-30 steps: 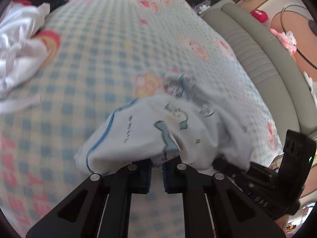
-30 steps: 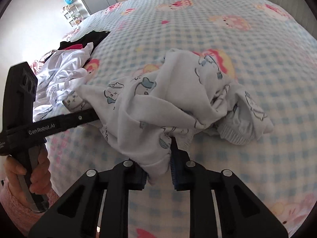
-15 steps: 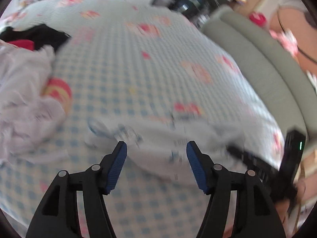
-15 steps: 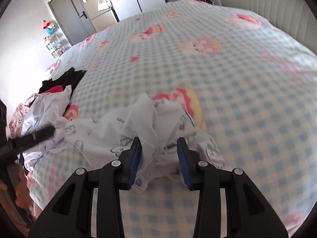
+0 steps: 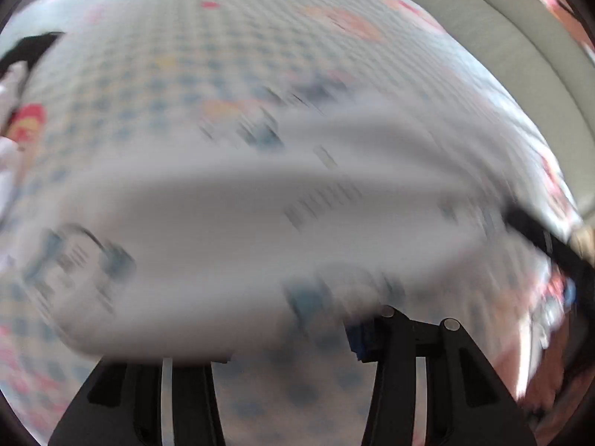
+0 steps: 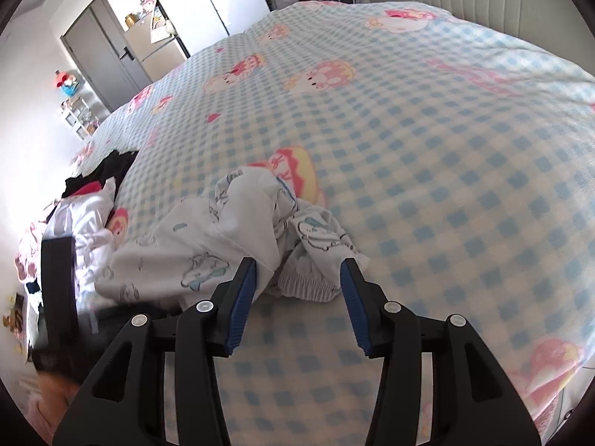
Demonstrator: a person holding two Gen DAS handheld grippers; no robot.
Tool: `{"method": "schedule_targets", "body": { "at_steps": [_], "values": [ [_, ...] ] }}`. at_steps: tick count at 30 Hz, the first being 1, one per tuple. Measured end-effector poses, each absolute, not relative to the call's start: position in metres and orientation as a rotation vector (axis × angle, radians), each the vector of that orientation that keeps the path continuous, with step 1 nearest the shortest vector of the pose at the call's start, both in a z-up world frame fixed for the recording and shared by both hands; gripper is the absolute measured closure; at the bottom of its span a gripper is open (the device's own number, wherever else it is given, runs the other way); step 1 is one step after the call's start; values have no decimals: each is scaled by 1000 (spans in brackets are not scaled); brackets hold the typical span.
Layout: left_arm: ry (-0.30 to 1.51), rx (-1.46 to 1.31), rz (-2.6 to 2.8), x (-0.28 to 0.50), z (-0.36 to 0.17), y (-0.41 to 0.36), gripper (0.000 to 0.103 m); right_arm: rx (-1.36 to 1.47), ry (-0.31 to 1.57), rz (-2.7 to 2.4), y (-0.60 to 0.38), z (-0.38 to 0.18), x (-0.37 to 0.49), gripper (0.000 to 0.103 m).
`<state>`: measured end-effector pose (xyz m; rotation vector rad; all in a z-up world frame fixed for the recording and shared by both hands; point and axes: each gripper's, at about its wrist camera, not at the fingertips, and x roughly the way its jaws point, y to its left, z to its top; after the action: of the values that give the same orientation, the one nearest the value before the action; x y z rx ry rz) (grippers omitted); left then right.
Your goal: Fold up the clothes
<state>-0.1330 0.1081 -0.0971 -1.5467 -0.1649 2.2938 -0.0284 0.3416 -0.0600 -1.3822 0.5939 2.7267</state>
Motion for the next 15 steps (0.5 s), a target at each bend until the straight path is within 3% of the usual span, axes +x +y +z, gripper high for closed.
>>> {"method": "schedule_targets", "body": {
  "at_steps": [4,7,8,15],
  "values": [
    [-406,-1356,2551,-176,-36,64,63,-1443,801,2739,353,-70,-29,55],
    [-576,-1251,2567,-188,-3,33,58,-1475,661,2731,346,-75,-37,54],
    [-558,-1277,2527,-188,-3,35,54,-1496,575,2720,340,-77,-41,54],
    [-64,-1417,2297,-134,-60,102,54,-1544,221,2659,316,-105,-60,45]
  ]
}}
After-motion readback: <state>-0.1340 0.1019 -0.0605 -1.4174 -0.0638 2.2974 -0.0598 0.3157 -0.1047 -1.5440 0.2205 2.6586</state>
